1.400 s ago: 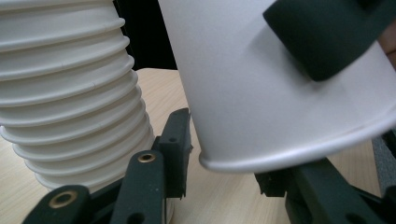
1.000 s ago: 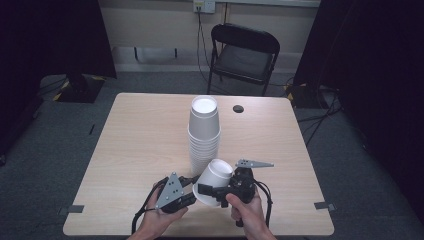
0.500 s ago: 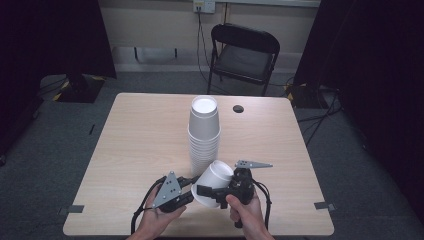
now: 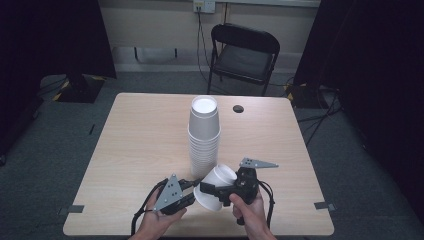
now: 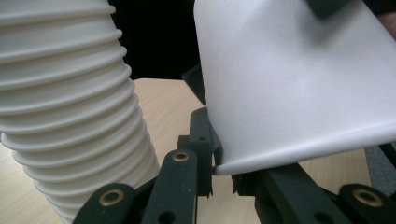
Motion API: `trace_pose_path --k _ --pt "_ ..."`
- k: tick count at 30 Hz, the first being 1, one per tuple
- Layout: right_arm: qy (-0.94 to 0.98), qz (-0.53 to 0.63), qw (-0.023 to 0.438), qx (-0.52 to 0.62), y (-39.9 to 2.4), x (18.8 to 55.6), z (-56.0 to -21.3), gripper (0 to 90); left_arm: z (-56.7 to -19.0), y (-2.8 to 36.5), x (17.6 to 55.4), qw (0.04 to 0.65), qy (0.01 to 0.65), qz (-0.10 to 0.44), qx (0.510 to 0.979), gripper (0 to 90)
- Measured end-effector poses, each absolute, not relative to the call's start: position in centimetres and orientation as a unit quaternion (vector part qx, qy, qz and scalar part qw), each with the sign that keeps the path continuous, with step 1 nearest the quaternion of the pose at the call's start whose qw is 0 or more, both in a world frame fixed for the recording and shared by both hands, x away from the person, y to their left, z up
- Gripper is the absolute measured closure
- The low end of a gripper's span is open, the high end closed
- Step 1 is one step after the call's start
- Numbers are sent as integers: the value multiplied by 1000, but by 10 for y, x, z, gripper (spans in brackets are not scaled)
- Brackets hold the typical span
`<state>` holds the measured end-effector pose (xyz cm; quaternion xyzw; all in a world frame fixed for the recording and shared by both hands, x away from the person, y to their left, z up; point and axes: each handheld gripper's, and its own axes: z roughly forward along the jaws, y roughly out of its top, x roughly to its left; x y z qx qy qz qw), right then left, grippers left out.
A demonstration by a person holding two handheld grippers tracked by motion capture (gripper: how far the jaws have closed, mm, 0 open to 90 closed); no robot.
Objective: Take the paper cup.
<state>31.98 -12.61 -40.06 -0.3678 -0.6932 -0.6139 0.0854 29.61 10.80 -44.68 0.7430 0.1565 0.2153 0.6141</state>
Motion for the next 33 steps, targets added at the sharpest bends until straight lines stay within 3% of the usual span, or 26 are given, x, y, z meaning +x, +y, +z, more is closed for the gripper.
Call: trace_pose_path --k 14,24,33 --pt "-683 -635 60 -355 -143 324 -393 130 -446 113 298 611 171 164 755 827" --pt "-682 -639 35 -354 -152 327 -389 131 -445 120 300 604 200 98 765 825" --pt "-725 -610 -17 -320 -152 325 -380 136 -448 129 313 565 247 41 787 825"
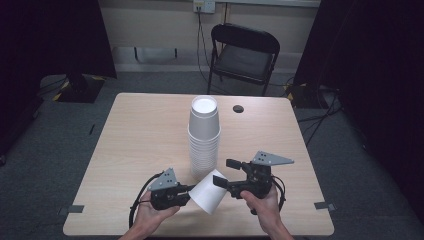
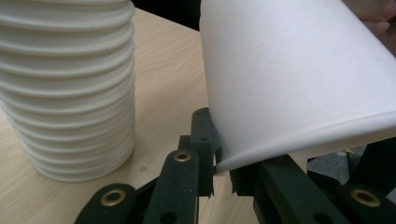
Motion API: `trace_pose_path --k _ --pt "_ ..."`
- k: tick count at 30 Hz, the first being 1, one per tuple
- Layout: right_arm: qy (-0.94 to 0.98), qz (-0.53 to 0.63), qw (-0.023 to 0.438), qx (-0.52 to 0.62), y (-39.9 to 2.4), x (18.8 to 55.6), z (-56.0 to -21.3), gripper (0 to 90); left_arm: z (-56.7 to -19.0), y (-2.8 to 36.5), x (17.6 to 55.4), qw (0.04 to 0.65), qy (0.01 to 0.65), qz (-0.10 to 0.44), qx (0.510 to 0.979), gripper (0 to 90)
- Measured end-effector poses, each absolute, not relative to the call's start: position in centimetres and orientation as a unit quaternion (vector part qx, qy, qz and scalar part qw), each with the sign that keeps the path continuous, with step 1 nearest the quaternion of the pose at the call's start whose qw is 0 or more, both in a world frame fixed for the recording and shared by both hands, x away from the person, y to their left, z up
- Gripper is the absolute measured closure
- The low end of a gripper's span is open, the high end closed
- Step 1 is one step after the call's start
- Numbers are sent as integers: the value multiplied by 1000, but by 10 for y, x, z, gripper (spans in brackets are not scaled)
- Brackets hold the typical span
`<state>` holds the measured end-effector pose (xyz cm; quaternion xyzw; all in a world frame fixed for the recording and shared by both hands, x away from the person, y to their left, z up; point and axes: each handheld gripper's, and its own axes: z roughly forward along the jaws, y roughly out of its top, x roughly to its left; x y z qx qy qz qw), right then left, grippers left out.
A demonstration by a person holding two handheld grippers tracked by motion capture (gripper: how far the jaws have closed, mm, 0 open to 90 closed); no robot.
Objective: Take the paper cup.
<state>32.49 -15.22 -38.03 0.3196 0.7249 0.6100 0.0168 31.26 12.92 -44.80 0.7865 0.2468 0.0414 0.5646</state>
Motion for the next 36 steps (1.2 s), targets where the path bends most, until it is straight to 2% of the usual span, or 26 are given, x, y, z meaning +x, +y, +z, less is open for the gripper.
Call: trace_pose_path --k 5,6,8,9,13,17,18,24,36 --pt "742 598 29 300 -148 321 -377 149 -450 132 316 544 264 33 796 826" --pt "749 593 35 294 -147 321 -377 200 -451 132 317 538 267 28 799 826" --pt "749 593 40 293 -147 320 -376 207 -453 132 320 533 275 22 800 826" --pt "753 593 32 282 -147 320 -377 258 -454 133 322 528 277 16 803 826" --pt "774 577 36 258 -141 319 -379 309 -455 131 323 512 278 6 812 826" --pt "793 559 36 238 -136 319 -385 298 -455 132 323 511 283 2 811 826" --pt "799 554 31 233 -134 319 -387 256 -455 133 323 509 284 0 812 827" --pt "806 548 30 219 -134 318 -389 185 -454 134 324 511 287 -9 810 831" --pt "818 538 41 199 -139 317 -395 173 -454 136 325 529 295 -40 795 839"
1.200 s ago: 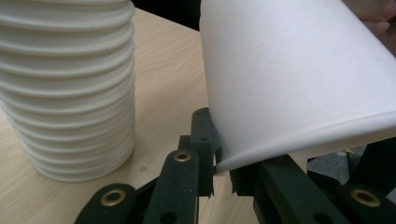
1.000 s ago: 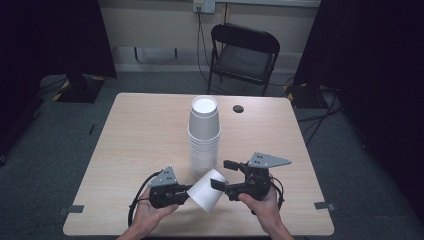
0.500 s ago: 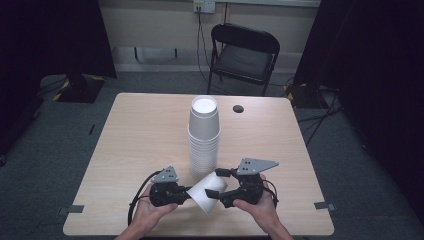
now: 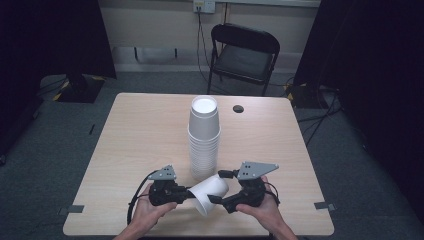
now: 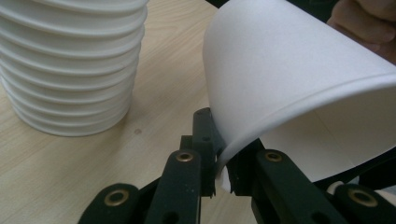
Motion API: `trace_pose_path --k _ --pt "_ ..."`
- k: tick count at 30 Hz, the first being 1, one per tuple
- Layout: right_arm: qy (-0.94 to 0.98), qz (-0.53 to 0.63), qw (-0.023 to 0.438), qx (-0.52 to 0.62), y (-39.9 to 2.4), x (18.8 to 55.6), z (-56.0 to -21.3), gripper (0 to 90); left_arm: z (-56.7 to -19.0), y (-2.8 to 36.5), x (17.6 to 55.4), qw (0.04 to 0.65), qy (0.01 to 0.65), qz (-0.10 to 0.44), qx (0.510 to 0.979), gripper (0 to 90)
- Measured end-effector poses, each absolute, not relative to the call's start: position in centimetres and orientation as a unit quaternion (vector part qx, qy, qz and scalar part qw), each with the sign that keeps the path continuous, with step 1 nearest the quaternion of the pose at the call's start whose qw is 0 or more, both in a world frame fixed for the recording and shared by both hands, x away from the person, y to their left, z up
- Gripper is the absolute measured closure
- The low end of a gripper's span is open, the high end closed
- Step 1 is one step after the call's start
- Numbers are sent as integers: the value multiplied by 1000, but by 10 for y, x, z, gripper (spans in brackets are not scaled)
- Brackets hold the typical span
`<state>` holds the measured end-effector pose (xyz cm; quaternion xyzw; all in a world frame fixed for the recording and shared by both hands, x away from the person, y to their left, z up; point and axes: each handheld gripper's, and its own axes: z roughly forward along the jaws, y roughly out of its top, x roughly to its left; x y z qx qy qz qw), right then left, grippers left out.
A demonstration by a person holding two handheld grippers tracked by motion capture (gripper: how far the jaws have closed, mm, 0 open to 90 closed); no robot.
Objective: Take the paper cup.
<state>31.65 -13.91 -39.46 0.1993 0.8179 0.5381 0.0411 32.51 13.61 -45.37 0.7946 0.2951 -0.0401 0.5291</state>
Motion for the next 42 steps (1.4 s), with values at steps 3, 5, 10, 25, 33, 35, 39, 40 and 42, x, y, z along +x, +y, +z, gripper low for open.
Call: trace_pose_path --k 3,5,10,25,33,35,39,40,42 --pt "822 534 41 193 -141 315 -395 173 -453 137 325 530 294 -49 794 842" --pt "825 532 42 189 -142 314 -397 172 -453 137 324 528 292 -51 796 843" --pt "835 517 48 181 -142 311 -400 159 -452 139 326 536 293 -55 789 849" --pt "866 474 65 147 -131 305 -417 114 -451 146 330 551 318 -68 769 866" --pt "882 444 98 126 -120 304 -426 97 -453 149 333 551 332 -76 762 864" --pt "887 432 108 121 -116 302 -428 91 -453 149 333 551 333 -77 761 863" --pt "887 428 120 123 -112 300 -430 93 -452 150 332 553 338 -80 757 861" --pt "887 428 120 123 -112 300 -430 93 -452 150 333 554 339 -80 756 861" --pt "890 421 129 119 -110 299 -431 100 -452 150 333 557 339 -90 753 861"
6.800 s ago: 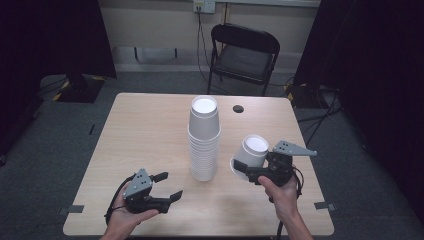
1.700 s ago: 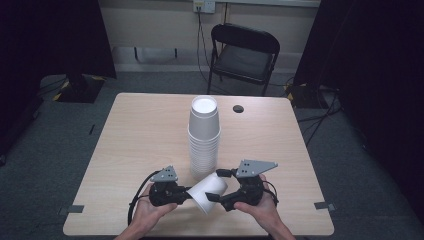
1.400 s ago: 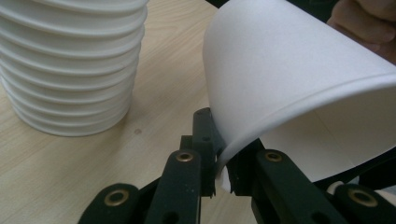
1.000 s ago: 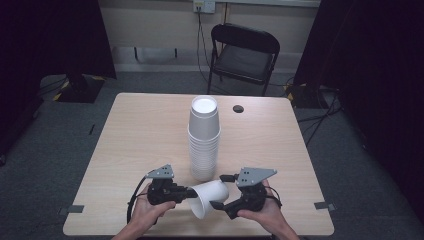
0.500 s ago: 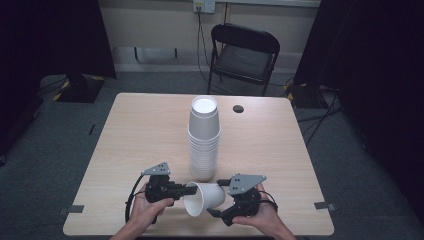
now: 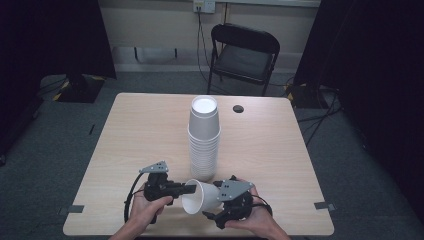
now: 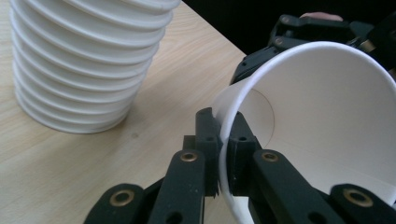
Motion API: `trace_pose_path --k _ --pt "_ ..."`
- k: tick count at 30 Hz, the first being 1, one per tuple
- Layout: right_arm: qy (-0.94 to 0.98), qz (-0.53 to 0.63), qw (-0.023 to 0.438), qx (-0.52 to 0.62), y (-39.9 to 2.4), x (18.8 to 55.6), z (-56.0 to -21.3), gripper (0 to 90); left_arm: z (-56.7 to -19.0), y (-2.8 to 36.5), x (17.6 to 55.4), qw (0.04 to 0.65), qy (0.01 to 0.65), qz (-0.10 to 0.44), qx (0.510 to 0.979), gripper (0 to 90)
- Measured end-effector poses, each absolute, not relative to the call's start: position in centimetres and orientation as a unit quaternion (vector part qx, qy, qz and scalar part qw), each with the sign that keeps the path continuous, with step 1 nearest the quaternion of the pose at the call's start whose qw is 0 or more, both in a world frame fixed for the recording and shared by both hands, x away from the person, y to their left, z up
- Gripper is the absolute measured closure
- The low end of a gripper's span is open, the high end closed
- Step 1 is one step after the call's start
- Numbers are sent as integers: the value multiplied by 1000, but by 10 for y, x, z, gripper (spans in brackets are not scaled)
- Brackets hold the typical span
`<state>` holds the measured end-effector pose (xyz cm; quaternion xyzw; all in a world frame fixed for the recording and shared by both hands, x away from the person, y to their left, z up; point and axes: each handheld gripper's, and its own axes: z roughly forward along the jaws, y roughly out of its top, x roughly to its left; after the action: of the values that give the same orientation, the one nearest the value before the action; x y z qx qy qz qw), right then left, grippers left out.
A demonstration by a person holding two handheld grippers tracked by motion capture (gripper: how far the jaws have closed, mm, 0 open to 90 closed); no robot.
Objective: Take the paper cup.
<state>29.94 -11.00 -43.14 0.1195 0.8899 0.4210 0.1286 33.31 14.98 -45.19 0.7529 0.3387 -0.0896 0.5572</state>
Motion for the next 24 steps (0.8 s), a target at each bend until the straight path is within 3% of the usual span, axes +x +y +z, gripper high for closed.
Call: trace_pose_path --k 14,20,23,24 --pt "902 378 184 97 -95 294 -439 150 -452 147 331 550 342 -91 756 856" --pt "893 405 154 125 -100 301 -438 161 -448 151 329 571 345 -64 742 785" --pt "890 413 141 133 -101 302 -438 161 -447 151 327 577 343 -64 738 785" --pt "887 420 130 139 -103 303 -438 161 -446 151 327 577 343 -66 738 827"
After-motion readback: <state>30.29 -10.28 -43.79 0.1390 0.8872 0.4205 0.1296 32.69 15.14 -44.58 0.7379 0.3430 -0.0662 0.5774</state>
